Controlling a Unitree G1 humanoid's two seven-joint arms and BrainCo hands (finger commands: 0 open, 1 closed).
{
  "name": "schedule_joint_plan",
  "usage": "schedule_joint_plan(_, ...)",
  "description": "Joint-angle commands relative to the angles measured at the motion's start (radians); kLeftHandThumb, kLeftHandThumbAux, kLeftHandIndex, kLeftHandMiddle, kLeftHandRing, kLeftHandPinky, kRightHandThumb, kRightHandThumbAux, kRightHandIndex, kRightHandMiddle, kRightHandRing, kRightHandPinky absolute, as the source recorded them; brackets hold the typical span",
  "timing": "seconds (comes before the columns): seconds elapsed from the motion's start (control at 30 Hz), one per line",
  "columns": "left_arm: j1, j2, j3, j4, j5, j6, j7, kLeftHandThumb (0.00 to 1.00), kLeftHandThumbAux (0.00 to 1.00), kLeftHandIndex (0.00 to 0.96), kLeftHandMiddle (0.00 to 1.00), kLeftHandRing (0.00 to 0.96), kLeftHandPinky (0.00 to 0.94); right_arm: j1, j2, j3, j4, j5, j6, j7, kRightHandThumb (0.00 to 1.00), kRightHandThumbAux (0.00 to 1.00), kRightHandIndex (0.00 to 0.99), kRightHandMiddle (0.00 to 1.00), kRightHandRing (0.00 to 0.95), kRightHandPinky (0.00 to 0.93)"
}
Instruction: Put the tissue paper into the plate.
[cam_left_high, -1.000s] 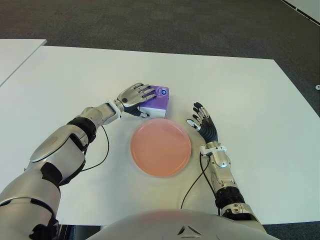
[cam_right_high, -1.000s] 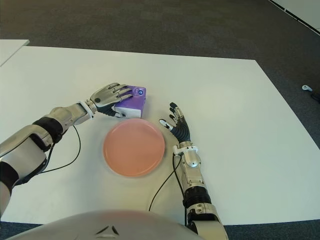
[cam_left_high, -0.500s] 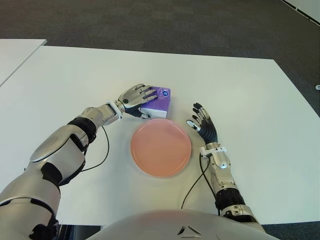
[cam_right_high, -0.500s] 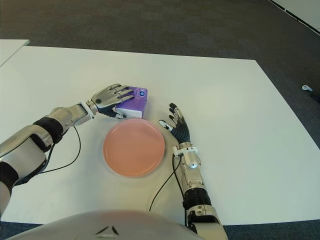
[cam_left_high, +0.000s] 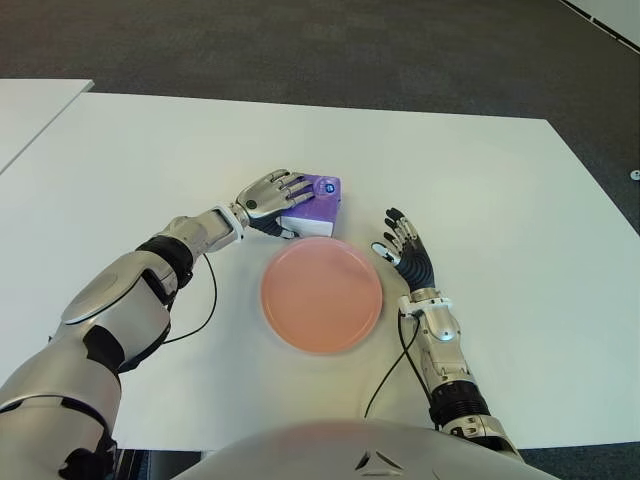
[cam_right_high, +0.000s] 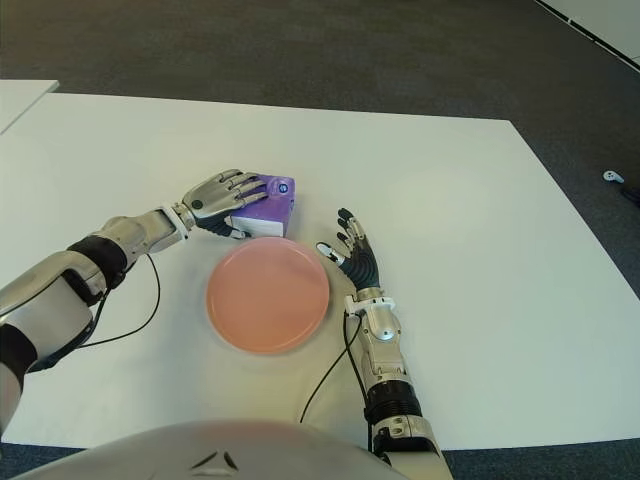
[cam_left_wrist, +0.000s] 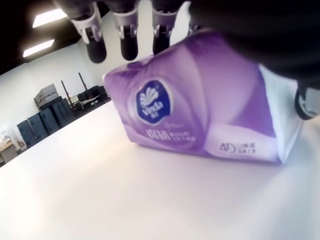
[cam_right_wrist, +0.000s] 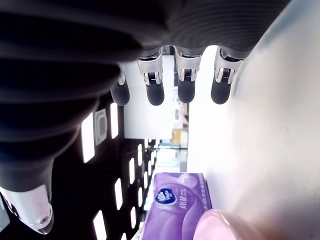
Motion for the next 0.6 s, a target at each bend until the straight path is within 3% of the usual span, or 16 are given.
schedule_joint_plan(0.03, 0.073, -0.022, -0.041, 0.040, 0.021, -0.018, -0.048, 0.080, 0.258, 0.000, 0.000, 0.000, 0.000, 0.103, 0.015, 0.011, 0.063, -0.003, 0.090, -0.004, 0.000, 0.634, 0.000, 0.018, 0.000, 0.000)
schedule_joint_plan(0.6, 0.117, -0.034, -0.051, 0.061, -0.008, -0.001, -0.046, 0.081, 0.236, 0.000, 0.000, 0.000, 0.000, 0.127, 0.020, 0.019, 0.007, -0.013, 0.140, -0.027, 0.000, 0.623, 0.000, 0.021, 0.000, 0.000)
